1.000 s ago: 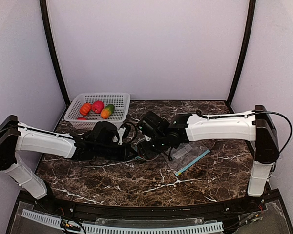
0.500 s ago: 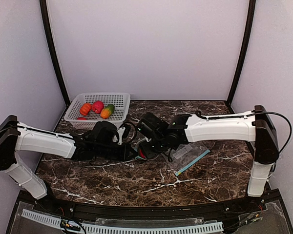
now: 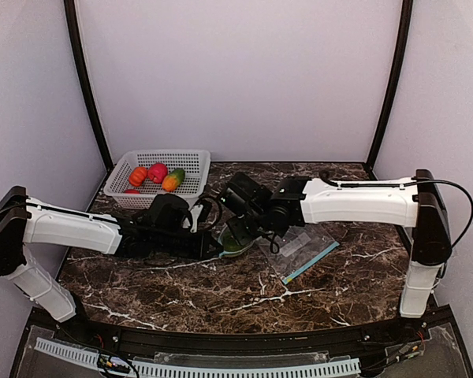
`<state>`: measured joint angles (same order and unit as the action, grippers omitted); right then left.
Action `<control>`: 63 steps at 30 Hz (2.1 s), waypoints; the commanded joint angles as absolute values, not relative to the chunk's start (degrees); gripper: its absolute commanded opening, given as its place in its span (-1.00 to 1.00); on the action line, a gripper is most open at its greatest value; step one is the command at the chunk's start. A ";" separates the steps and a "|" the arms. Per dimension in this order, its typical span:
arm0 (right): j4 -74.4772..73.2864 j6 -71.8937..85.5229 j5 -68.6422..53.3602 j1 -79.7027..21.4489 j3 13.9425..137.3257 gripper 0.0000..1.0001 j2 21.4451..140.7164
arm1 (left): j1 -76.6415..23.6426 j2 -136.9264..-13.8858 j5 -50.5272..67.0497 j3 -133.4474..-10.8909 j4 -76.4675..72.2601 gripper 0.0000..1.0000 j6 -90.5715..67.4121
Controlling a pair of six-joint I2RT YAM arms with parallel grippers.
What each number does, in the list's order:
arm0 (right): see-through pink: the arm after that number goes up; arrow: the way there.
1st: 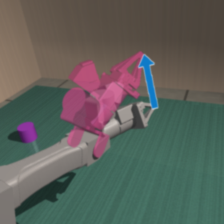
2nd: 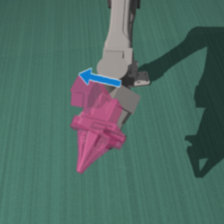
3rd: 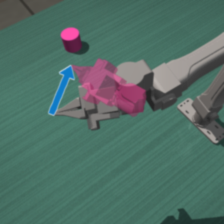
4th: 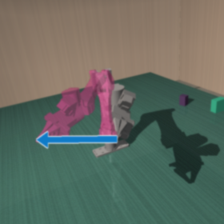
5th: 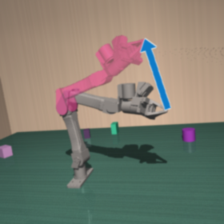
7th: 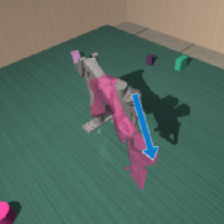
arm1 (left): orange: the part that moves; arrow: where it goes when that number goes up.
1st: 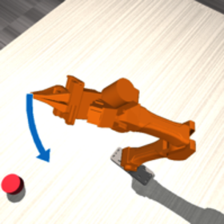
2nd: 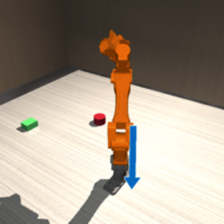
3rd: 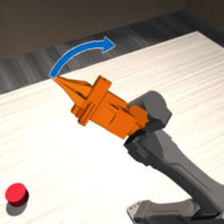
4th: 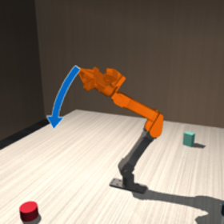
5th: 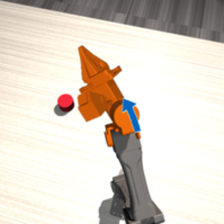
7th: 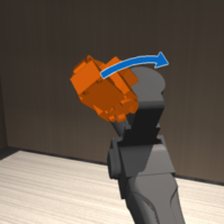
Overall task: Place the food in the zip-top bag and seal the zipper
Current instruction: Adjust the fake vegetable in the zipper food storage bag.
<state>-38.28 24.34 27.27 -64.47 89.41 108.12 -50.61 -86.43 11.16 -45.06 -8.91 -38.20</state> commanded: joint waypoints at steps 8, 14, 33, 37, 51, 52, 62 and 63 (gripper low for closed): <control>-38.87 16.89 35.80 -64.69 93.01 -0.09 112.24 | -50.20 -83.71 14.02 -46.27 -9.43 -0.99 -38.85; -38.85 15.69 38.81 -64.42 92.88 -0.09 113.52 | -50.22 -82.22 14.59 -45.98 -10.03 -0.99 -39.80; -36.09 14.39 13.66 -62.85 89.23 0.84 102.38 | -49.54 -83.03 13.61 -44.33 -11.19 -0.99 -41.51; -35.89 15.10 9.09 -61.63 86.69 0.89 98.82 | -49.40 -83.18 13.59 -44.15 -11.01 -0.99 -41.41; -26.76 5.37 -11.03 -50.10 77.97 0.97 99.11 | -49.25 -82.51 15.21 -42.25 -11.51 -0.99 -39.46; -26.32 3.69 -12.37 -49.88 77.96 0.97 99.56 | -49.27 -82.39 15.49 -42.22 -11.51 -0.99 -39.33; -26.19 -1.52 -18.04 -47.46 79.71 0.97 102.78 | -49.30 -82.00 20.22 -41.88 -14.57 -0.99 -36.76; -26.17 -1.54 -18.34 -47.45 79.38 0.97 102.56 | -49.30 -81.65 22.08 -41.77 -16.65 -0.99 -36.46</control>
<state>-28.05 0.58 -15.20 -48.29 78.74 102.72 -49.63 -83.40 16.97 -42.96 -11.57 -38.74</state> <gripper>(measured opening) 0.986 0.008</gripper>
